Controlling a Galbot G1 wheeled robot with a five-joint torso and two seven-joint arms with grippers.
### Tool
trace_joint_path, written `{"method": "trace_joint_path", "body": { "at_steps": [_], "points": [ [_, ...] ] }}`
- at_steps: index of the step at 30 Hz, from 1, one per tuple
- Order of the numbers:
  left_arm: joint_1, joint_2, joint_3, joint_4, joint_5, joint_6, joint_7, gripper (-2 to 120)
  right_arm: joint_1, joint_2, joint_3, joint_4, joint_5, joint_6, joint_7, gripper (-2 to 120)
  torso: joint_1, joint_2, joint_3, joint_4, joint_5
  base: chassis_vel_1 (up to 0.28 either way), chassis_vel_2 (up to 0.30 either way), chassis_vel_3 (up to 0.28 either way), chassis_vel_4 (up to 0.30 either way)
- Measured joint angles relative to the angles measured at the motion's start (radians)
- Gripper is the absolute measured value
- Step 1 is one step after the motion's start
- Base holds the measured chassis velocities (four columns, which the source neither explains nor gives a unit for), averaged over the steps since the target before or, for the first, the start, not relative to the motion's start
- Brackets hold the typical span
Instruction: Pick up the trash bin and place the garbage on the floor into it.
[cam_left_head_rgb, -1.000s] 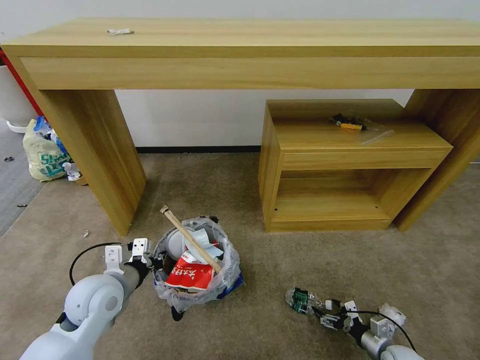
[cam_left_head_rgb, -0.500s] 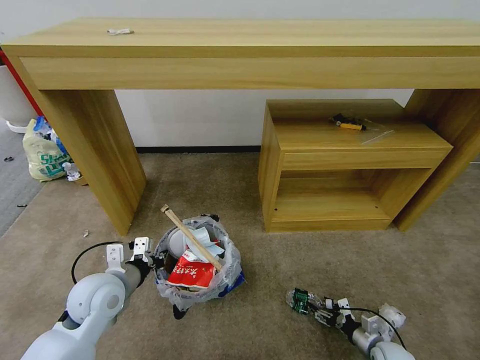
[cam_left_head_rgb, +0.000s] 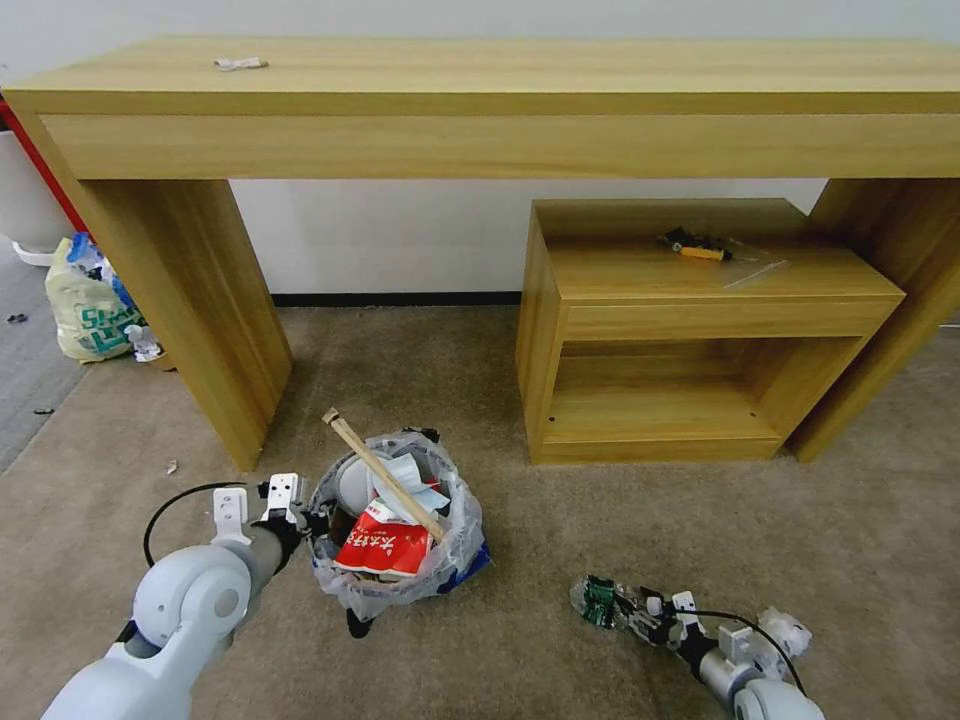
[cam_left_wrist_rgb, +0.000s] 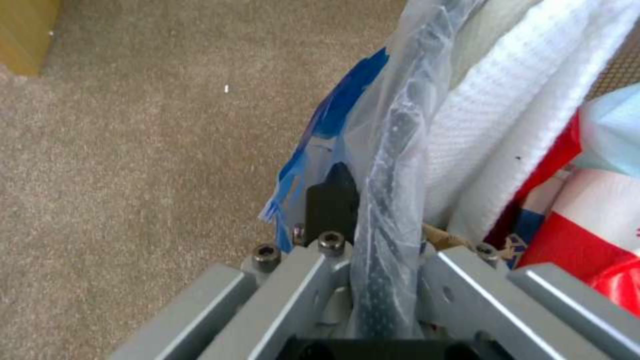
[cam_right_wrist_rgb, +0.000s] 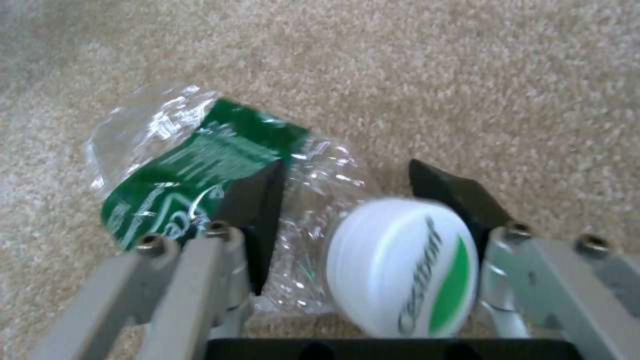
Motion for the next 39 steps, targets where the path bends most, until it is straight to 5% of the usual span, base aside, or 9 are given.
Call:
{"method": "trace_joint_path", "body": {
  "at_steps": [16,26,37,39],
  "points": [
    [-0.013,0.003,0.006,-0.004,-0.002,0.0,-0.004,0,-0.021,0.003,0.012,0.024,-0.004,0.006,0.024,0,0.0,0.0,0.0,-0.0003,0.0003,0.0,0.0,0.0,0.0],
    [-0.014,-0.002,0.009,-0.003,-0.001,0.0,-0.005,0,-0.034,0.0,0.021,0.052,-0.006,0.01,0.027,0,0.0,0.0,0.0,-0.0003,0.0004,0.0,0.0,0.0,0.0],
    [-0.016,-0.005,0.01,-0.001,0.001,0.0,-0.006,0,-0.096,-0.067,0.018,0.214,-0.075,-0.015,0.016,0,0.0,0.0,0.0,-0.0002,0.0001,0.0,0.0,0.0,0.0],
    [-0.017,-0.007,0.01,0.0,0.003,0.0,-0.006,0,-0.104,-0.096,-0.018,0.226,-0.096,-0.046,0.022,8,0.0,0.0,0.0,-0.0001,0.0,0.0,0.0,0.0,0.0]
  ]
}}
